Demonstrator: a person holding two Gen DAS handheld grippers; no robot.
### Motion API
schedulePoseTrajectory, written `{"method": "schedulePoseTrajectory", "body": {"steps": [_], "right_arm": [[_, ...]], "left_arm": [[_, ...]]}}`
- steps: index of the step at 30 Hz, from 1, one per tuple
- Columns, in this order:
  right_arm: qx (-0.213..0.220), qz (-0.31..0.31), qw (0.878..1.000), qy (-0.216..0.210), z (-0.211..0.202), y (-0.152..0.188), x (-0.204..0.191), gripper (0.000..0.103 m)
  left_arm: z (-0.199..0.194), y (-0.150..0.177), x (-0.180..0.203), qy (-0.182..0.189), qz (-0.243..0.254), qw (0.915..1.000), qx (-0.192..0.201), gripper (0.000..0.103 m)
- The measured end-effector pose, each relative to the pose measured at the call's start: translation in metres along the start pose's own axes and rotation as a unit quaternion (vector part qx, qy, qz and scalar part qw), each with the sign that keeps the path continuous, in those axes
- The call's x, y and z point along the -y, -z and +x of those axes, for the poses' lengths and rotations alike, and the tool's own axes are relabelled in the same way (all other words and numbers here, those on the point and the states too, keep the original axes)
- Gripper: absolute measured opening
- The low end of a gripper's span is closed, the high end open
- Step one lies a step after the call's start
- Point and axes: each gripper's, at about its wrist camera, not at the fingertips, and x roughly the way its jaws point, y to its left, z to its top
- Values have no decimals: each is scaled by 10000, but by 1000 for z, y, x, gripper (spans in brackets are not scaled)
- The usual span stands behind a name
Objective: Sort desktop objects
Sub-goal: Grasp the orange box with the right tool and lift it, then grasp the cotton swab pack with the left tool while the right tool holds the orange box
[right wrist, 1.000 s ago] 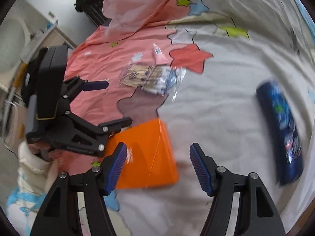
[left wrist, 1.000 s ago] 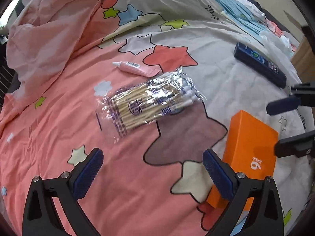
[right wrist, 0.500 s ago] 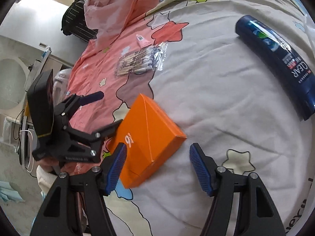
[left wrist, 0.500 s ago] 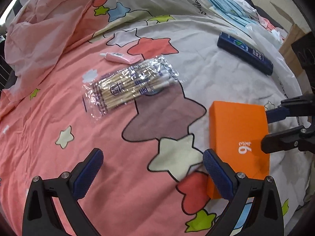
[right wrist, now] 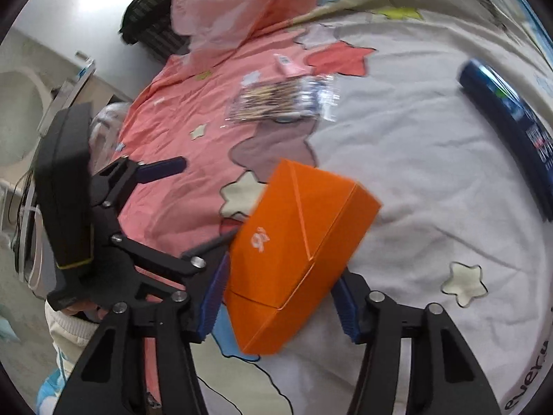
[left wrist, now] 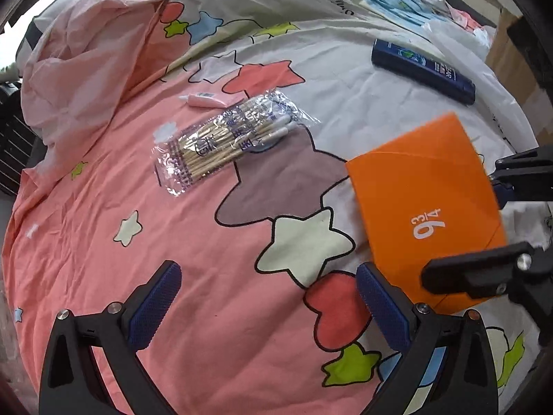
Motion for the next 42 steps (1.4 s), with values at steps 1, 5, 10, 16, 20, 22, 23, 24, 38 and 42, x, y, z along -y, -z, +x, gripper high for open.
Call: {"method": "schedulePoseTrajectory", "body": {"steps": [1, 5, 10, 16, 20, 22, 23, 24, 38, 42], "right_arm": [[9, -46, 10000, 37, 1, -1, -4, 46], [62, -377, 9987, 330, 5, -5, -17, 31], [381, -759, 9929, 833, -12, -9, -26, 22], [654, -866, 9822, 1535, -37, -11, -11, 21], [762, -827, 9773, 1796, -45, -12, 1, 21], [752, -765, 9791, 1727, -48, -11, 7, 21], [757, -761, 9788, 1747, -48, -11, 9, 21], [756, -752, 9786, 1761, -47, -11, 11, 21], [733, -756, 9823, 1548, -43, -12, 10, 21], [750, -745, 9825, 1534, -43, -11, 9, 21]], "left_arm": [[0, 0, -2, 21, -57, 10000, 3, 103], [1, -2, -9, -61, -137, 9999, 31, 103], [-3, -15, -20, -263, -144, 9995, 136, 103], [11, -40, -20, -665, 66, 9976, 166, 103], [25, -56, -15, -641, 180, 9976, 176, 103], [30, -63, -11, -568, 260, 9978, 206, 103], [32, -67, -10, -595, 277, 9976, 228, 103], [33, -71, -10, -633, 287, 9973, 248, 103], [44, -82, -35, 221, -432, 9987, 161, 46], [33, -81, -24, 177, -291, 9993, 165, 24]]}}
